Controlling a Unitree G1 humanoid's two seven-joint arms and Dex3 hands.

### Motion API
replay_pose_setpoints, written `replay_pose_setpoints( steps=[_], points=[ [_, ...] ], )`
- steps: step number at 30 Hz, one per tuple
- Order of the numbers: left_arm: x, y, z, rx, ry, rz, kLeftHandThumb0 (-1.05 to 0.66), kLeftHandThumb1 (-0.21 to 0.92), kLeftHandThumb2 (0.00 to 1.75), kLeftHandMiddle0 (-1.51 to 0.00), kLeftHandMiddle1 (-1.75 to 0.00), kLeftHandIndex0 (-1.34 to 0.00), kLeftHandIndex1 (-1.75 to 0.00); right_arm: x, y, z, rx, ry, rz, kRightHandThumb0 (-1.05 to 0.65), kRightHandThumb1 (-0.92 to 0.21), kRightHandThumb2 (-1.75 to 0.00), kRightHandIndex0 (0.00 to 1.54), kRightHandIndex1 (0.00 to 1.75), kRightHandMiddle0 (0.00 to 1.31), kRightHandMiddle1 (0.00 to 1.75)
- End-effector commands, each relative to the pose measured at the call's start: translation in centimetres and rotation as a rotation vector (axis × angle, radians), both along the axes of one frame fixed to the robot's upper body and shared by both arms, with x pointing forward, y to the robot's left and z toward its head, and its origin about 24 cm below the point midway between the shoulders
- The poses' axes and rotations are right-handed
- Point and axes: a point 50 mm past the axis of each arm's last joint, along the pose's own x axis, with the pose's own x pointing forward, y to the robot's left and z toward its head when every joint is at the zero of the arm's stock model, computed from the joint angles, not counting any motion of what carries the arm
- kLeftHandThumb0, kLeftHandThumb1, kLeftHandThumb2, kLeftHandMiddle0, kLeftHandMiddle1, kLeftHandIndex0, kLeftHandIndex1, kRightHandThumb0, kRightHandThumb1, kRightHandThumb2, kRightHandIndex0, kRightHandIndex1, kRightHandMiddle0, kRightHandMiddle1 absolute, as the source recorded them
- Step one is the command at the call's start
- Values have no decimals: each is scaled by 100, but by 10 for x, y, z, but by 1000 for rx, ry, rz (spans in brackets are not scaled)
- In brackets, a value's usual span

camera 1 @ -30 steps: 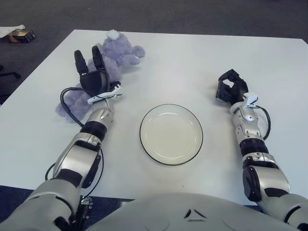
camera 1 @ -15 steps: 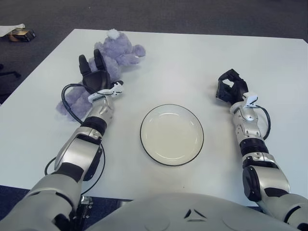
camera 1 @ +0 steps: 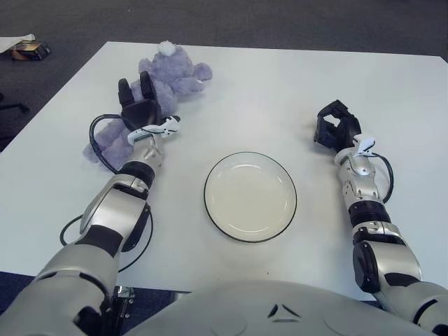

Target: Put the doll into the plate.

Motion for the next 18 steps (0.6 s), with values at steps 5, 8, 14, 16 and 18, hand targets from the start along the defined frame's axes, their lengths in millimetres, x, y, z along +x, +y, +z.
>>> replay_pose_setpoints(
  steps=[5,8,14,16,18],
  points=[
    [-4,4,-14,-38,95,9,-90,58,44,-3,-26,0,-43,-23,6,-43,45,191,-6,-42,-53,-104,97,175,45,175],
    [-4,5,-14,-46,83,9,-82,47,61,-2,-69,0,-60,-23,6,-43,40,192,-7,-42,-53,-105,97,175,45,175],
    [-4,7,-11,-15,62,4,-53,27,95,-9,-126,0,-110,-22,7,-43,38,193,-7,-42,-53,-105,97,175,45,175],
    [-4,8,-11,-3,49,2,-46,23,103,-12,-136,0,-131,-23,7,-43,37,192,-8,-42,-53,-105,97,175,45,175],
    [-4,8,-10,8,33,0,-41,21,108,-15,-144,-1,-147,-23,7,-43,37,191,-8,-42,-53,-105,97,175,45,175]
  ],
)
